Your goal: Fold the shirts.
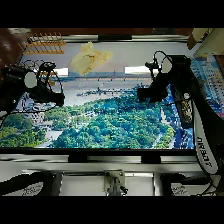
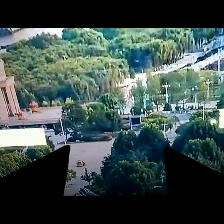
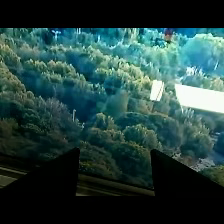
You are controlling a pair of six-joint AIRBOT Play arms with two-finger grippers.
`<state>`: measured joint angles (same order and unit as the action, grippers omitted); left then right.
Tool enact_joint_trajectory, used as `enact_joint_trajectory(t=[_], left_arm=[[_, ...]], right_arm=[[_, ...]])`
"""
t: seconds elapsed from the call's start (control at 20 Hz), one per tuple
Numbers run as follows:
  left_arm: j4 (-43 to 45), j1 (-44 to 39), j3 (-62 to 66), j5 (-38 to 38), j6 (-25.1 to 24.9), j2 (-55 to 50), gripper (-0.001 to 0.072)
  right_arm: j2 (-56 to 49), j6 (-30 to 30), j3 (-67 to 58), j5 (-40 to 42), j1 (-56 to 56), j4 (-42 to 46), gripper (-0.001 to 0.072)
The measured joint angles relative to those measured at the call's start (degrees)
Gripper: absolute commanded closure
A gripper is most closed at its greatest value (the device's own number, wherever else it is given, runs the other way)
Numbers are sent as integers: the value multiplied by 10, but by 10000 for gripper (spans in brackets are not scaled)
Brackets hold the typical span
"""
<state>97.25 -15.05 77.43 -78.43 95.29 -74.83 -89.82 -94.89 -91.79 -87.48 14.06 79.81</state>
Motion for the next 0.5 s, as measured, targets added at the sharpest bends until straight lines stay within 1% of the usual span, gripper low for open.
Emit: enact_joint_trajectory(t=[0.15, 0.35, 0.5], left_arm=[[0, 0, 0, 0, 0, 0, -13], [-1, 0, 0, 3, 0, 0, -13], [-10, 0, 0, 49, 0, -6, -13]], right_arm=[[0, -1, 0, -1, 0, -2, 146], [0, -7, 0, -1, 0, -30, 146], [0, -9, 0, 0, 0, -48, 146]])
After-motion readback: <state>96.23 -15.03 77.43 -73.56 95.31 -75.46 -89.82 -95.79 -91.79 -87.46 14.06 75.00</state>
